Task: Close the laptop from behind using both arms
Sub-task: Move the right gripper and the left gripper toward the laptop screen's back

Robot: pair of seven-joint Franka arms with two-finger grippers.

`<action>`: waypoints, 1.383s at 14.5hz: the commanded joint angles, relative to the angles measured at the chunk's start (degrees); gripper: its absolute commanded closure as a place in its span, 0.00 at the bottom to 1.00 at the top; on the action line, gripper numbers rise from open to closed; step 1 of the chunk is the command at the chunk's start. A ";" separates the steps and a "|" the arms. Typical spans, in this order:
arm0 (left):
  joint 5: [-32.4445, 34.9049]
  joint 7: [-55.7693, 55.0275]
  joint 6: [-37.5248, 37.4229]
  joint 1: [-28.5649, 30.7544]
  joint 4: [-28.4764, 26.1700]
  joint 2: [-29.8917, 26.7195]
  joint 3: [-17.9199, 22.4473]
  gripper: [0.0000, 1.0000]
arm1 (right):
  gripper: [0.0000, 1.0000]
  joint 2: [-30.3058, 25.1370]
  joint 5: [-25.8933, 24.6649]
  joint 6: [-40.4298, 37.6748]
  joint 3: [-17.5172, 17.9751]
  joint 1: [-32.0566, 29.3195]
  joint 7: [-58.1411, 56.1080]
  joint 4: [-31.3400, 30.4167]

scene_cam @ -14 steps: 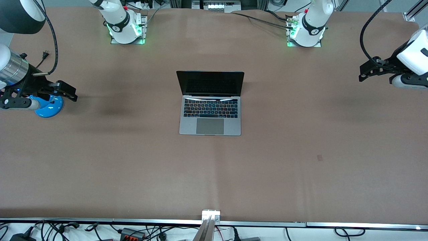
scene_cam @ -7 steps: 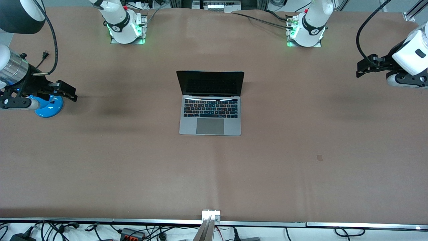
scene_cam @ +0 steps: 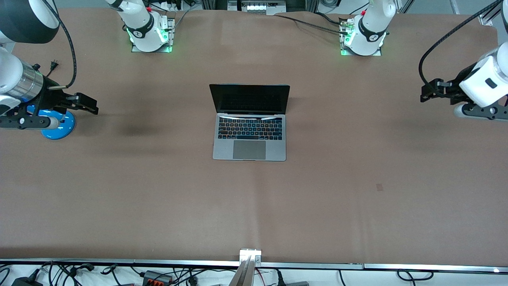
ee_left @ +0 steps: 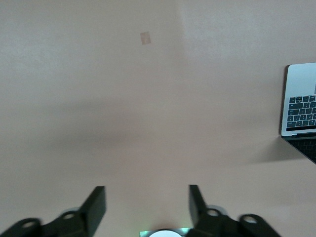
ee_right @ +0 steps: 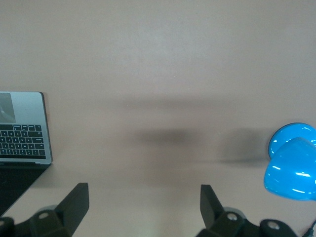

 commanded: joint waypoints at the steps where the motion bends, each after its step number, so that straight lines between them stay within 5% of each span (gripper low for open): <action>1: 0.40 0.83 -3.89 -0.48 2.08 0.53 -0.54 0.94 | 0.08 -0.21 0.42 -1.72 0.39 1.77 0.77 0.24; 2: 0.40 1.01 -6.17 -0.40 2.08 0.53 -1.68 0.99 | 0.37 -0.30 0.42 -1.81 0.39 2.39 0.85 0.24; 5: -0.91 0.92 -11.71 -0.22 1.82 0.09 -3.96 0.99 | 0.97 -0.30 0.86 -2.42 0.39 3.36 1.11 0.24; 10: -5.13 0.48 -20.51 -0.22 -0.54 -0.96 -6.86 0.99 | 1.00 -0.57 1.29 -4.36 0.48 7.58 7.53 -1.95; 12: -7.58 0.13 -20.00 -0.13 -5.19 -3.15 -8.01 0.99 | 1.00 -0.21 8.29 -4.36 0.48 7.76 7.88 -3.62; 20: -26.11 -1.98 -2.35 -0.05 -26.99 -11.07 -16.53 0.99 | 1.00 -2.14 16.58 -3.31 0.48 17.06 13.23 -12.66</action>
